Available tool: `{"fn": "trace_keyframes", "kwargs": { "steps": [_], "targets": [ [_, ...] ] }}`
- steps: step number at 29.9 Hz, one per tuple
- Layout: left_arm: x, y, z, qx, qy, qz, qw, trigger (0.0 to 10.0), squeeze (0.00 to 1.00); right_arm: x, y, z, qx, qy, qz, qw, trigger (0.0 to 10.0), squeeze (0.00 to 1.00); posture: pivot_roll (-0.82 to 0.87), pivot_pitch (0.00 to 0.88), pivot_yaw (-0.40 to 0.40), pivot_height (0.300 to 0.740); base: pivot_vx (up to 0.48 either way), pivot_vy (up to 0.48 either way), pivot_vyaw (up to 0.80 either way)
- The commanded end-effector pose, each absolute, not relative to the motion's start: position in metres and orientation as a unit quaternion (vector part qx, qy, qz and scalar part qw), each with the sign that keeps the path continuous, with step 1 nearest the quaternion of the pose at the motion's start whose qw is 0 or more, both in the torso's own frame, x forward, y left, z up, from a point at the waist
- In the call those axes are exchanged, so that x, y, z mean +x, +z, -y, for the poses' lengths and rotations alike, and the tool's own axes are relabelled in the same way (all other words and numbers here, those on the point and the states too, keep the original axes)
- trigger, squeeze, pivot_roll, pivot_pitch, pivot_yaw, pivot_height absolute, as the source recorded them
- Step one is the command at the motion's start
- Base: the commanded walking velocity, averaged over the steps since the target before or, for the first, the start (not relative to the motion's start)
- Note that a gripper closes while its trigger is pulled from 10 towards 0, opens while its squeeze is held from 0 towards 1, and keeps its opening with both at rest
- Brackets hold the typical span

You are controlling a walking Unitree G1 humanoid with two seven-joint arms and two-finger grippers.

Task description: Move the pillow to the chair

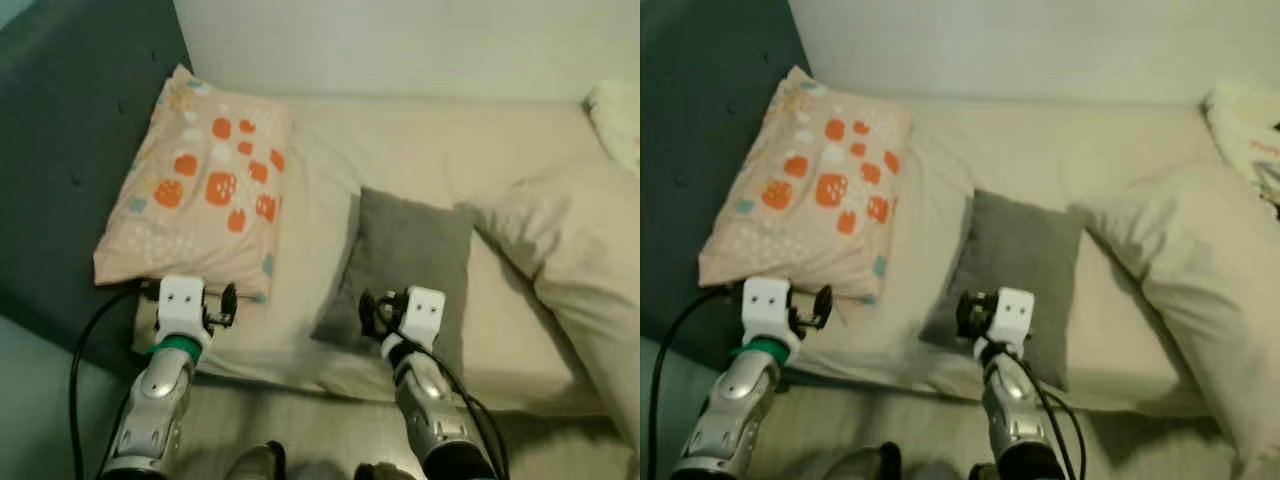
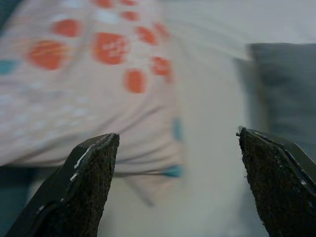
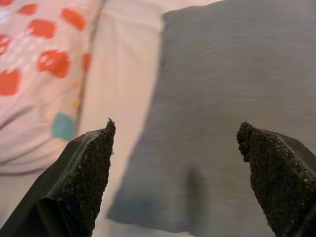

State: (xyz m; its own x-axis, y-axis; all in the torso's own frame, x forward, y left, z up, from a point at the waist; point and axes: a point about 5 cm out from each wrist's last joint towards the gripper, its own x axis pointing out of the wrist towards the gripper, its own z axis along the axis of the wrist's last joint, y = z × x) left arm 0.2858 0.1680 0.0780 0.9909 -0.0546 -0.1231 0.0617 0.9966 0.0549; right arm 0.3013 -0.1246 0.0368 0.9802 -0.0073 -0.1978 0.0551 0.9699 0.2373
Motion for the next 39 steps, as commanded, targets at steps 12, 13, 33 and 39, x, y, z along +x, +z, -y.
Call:
{"fn": "trace_keyframes", "kwargs": {
  "steps": [12, 13, 33, 39],
  "targets": [
    [0.288, 0.088, -0.159, 0.029, -0.049, -0.024, 0.998, 10.0, 0.00, 0.297, 0.038, 0.134, 0.097, -0.022, -0.080, 0.992, 10.0, 0.00, 0.06, 0.106, 0.064, 0.740, 0.000, 0.000, -0.13],
    [0.288, 0.088, -0.159, 0.026, -0.051, -0.023, 0.998, 10.0, 0.00, 0.297, 0.039, 0.135, 0.098, -0.024, -0.080, 0.992, 10.0, 0.00, 0.06, 0.106, 0.065, 0.740, 0.281, 0.000, -0.80],
    [0.287, 0.087, -0.156, 0.015, -0.071, -0.027, 0.997, 10.0, 0.00, 0.292, 0.033, 0.140, 0.096, -0.051, -0.092, 0.990, 10.0, 0.00, 0.05, 0.114, 0.082, 0.740, 0.356, 0.000, -0.11],
    [0.288, 0.087, -0.154, 0.016, -0.078, -0.028, 0.996, 10.0, 0.00, 0.290, 0.032, 0.143, 0.094, -0.061, -0.093, 0.989, 10.0, 0.00, 0.05, 0.119, 0.090, 0.740, 0.368, 0.000, -0.21]
  ]
}}
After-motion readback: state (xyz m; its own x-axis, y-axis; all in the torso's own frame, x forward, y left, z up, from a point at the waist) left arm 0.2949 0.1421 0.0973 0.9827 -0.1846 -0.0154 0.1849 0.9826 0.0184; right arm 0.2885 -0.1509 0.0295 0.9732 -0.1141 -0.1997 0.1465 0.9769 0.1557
